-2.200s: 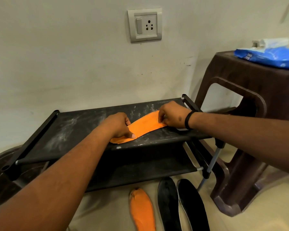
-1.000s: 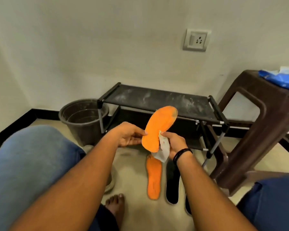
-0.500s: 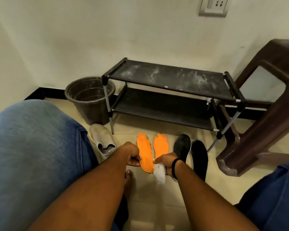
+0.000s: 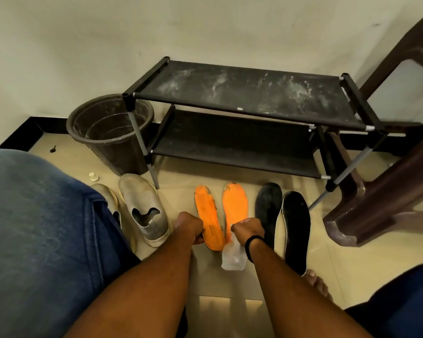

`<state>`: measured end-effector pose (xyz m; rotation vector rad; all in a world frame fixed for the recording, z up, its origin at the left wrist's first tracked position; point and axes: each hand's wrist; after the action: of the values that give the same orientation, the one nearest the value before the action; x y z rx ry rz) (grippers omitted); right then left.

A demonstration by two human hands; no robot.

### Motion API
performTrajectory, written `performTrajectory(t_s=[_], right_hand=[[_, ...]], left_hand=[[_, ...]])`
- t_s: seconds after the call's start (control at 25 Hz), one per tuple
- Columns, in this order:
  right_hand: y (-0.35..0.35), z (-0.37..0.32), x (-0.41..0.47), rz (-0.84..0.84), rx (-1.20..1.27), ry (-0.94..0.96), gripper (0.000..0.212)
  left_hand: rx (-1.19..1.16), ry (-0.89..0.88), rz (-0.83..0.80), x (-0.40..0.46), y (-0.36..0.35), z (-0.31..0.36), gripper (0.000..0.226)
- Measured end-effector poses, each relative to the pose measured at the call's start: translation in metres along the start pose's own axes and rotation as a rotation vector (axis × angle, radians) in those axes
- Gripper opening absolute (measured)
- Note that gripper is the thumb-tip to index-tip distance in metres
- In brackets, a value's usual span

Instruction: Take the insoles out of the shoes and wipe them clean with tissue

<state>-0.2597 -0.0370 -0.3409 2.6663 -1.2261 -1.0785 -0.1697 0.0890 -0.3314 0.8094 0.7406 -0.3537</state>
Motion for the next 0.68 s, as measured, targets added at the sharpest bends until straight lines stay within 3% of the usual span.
performTrajectory(t_s=[0.08, 0.16, 0.24, 0.4, 0.68], right_hand=[[-0.001, 0.004, 0.006, -0.011, 0.017, -0.031, 0.015], [-0.005, 0.008, 0.009, -0.069, -0.009, -0.079, 0.004], [-0.011, 0.013, 0.011, -0.163, -0.098, -0.119, 0.006], [-0.02, 0.027, 0.015, -0.325, -0.244, -0.208, 0.012], [-0.031, 0.034, 0.025, -0.34, -0.27, -0.159, 0.017]], left_hand=[[-0.011, 0.014, 0.027, 0.011, -0.004, 0.0, 0.004], [-0.019, 0.026, 0.047, 0.021, -0.007, 0.0, 0.009], [-0.047, 0.026, 0.048, 0.029, -0.011, 0.001, 0.013], [-0.048, -0.039, 0.034, 0.04, -0.017, 0.001, 0.032], [0.112, 0.04, 0.191, 0.043, -0.026, -0.003, 0.021]])
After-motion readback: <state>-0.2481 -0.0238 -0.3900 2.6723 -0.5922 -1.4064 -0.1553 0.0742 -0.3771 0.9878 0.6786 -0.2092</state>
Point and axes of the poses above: each hand's wrist, its own x-axis towards the middle knuckle, its own y-axis out of the back of the hand, z = x × y, and after that the axes turned 13 degrees about x, right-handed
